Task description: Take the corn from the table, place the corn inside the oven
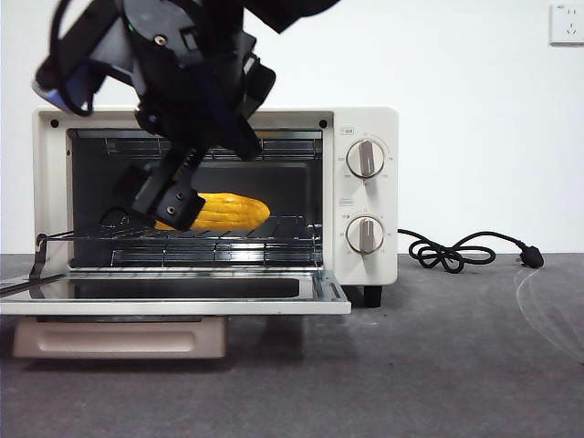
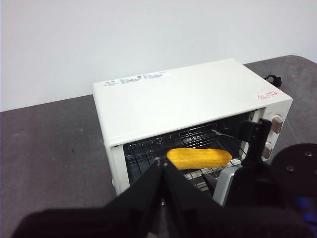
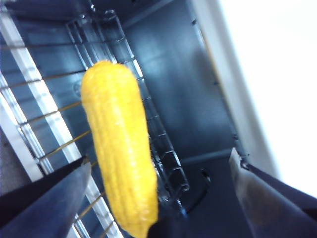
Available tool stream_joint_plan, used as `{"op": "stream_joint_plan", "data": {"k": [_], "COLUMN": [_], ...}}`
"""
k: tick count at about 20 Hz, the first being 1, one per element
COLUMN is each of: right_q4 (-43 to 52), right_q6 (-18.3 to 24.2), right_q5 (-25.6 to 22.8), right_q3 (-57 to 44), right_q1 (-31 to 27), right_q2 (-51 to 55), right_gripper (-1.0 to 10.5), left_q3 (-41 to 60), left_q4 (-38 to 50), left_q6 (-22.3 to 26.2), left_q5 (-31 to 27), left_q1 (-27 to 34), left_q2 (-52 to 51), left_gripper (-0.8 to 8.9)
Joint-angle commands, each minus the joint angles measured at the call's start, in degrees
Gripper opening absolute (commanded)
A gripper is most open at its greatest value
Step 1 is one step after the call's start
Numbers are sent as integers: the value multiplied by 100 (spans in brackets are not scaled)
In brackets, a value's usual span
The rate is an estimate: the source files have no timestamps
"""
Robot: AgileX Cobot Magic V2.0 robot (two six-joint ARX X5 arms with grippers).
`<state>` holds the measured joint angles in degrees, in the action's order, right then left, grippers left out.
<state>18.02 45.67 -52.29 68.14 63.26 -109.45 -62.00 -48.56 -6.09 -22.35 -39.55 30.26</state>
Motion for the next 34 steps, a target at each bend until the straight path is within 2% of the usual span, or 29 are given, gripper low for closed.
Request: {"op": "stream_joint_plan", "data": {"k": [1,3,6,9,13,16,19,23,27,30,34], "right_q4": [52,-13,-358,-1123,-2352,-3008,-3464,-4148,-4712,-5023,-5370], "right_q6": [-81,-136,-446,-1051,-1985,-2485,-2726,-2922,-3123,-3289,-3587], "right_q5": [-227,-356,-483,-433,-111,157,374,778,892,1239,1989], "right_q3": [17,17,17,17,17,17,17,17,17,17,17], "right_q1": [103,166,251,369,540,610,660,669,667,616,361], "right_q2": [144,223,422,741,1309,1803,2332,3086,3807,4277,4813], "right_gripper": [473,472,471,463,283,208,189,-13,-16,-16,-16], "left_q3": [42,42,42,42,42,42,42,42,42,42,42], "left_q4": [0,2,2,17,81,166,227,267,400,487,498], "left_q6": [-35,-35,-35,-33,-7,63,146,234,450,553,693], "left_q5": [-17,-17,-17,-20,-22,-22,-22,-22,11,507,1237], "left_q1": [-15,-15,-15,-15,-15,-13,-13,-13,-13,9,271], "left_q2": [-15,-15,-15,-15,26,111,273,638,1121,1471,1860], "left_gripper": [-6,-6,-6,-6,-6,-6,-6,-6,-8,-8,-9]}}
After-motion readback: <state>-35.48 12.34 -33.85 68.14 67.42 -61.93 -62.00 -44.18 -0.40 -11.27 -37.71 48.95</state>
